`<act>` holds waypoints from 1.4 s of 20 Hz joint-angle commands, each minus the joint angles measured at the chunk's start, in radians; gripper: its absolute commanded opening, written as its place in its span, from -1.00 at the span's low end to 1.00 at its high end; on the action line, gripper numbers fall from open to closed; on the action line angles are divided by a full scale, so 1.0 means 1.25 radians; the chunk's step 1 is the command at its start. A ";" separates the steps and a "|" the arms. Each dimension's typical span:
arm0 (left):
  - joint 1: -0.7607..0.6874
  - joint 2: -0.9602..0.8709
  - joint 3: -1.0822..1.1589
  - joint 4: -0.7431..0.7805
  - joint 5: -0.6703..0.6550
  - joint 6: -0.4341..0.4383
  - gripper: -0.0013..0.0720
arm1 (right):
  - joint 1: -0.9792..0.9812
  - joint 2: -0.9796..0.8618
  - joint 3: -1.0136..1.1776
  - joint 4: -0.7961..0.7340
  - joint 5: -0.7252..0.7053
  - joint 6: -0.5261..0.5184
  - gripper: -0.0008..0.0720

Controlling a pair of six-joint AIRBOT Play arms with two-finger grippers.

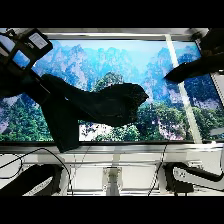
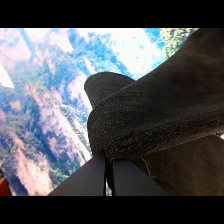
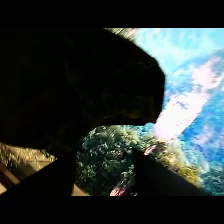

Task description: Fold the clothes and pants, and hang the long-sleeved shirts on hangers.

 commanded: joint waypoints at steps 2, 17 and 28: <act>0.048 -0.001 0.000 0.017 -0.004 -0.025 -0.90 | 0.137 -0.096 -0.169 -0.083 0.017 -0.056 0.33; 0.338 -0.215 0.000 -0.013 0.016 -0.110 -0.90 | 0.592 0.015 -0.426 -0.267 -0.348 -0.112 0.62; 0.500 -0.218 0.000 -0.290 0.055 -0.089 -0.90 | 0.662 -0.094 -0.431 -0.359 -0.485 0.041 0.62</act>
